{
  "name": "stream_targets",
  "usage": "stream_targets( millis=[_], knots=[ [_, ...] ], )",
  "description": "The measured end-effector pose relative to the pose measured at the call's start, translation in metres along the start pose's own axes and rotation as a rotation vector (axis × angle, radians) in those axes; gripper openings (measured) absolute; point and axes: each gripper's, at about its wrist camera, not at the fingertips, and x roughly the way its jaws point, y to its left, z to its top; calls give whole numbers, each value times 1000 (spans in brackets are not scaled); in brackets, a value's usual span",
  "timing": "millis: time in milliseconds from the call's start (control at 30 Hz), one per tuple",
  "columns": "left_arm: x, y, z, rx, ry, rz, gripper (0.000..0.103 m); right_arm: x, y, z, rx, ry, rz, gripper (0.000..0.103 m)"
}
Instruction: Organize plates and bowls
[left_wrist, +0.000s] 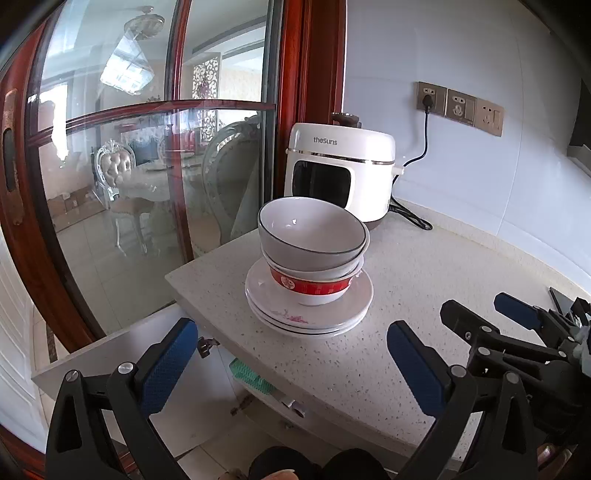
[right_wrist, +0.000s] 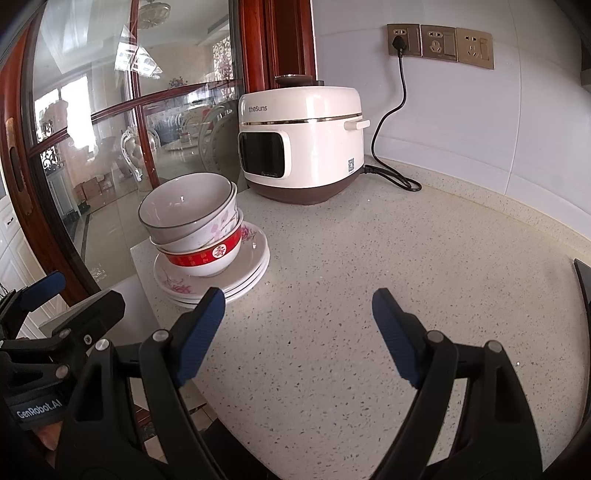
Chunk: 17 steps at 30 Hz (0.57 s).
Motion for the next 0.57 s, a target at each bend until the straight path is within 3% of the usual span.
stream_targets(
  millis=[567],
  knots=[
    [11,4,2,-26,2,-30,103,3,-1,-1,7,11,5,84]
  ],
)
